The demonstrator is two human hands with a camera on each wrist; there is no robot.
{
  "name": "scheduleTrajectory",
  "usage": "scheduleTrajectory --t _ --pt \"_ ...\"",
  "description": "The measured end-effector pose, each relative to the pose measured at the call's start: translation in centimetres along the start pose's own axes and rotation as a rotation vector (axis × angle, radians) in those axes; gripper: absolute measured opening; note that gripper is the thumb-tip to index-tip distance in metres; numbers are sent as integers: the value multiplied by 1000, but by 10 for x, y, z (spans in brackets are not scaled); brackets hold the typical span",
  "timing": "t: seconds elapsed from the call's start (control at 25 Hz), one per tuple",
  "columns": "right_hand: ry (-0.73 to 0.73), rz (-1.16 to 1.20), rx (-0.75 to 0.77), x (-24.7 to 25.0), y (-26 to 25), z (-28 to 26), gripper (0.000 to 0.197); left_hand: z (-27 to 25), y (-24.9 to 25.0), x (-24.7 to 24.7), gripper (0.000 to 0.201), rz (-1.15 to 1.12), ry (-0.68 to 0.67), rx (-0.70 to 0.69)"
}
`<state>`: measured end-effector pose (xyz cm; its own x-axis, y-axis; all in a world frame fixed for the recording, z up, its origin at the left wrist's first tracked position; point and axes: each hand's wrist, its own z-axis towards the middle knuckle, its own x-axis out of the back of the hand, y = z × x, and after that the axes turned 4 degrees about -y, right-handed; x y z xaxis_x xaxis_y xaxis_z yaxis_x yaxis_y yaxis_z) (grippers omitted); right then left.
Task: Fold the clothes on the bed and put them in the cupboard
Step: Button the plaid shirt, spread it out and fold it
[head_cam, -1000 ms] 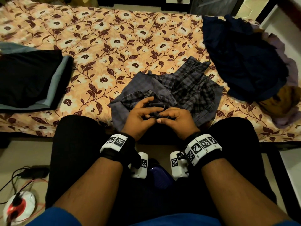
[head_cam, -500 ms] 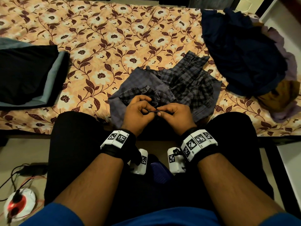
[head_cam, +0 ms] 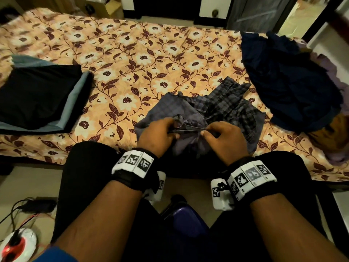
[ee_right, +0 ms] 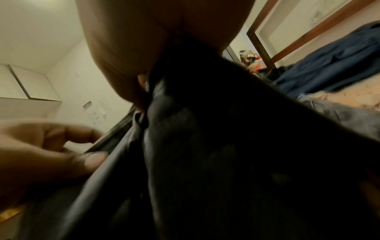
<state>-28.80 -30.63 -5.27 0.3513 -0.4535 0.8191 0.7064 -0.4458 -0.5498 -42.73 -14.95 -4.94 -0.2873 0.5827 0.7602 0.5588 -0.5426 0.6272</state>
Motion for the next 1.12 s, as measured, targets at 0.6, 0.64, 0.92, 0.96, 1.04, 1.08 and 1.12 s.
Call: scheduleTrajectory --t 0.6,0.64,0.92,0.96,1.04,1.08,1.12 --pt "-293 1215 -461 0 -25 -11 50 -41 23 -36 18 -248 283 -303" --pt "-344 1338 -483 -8 -27 -16 46 -39 18 -45 18 -265 274 -294" --pt "-6 1380 -449 -4 -25 -9 18 -33 14 -32 20 -442 534 -287" --pt "7 1324 -445 -8 -26 -12 12 -35 15 -33 19 -477 554 -279" --pt "-2 1266 -388 -12 -30 -15 7 -34 15 -33 16 -494 601 -299" --pt "-13 1254 -343 -12 -32 -17 10 -33 15 -34 14 -474 614 -320" --pt "-14 1231 -283 -11 -35 -18 12 -32 15 -32 11 -440 629 -344"
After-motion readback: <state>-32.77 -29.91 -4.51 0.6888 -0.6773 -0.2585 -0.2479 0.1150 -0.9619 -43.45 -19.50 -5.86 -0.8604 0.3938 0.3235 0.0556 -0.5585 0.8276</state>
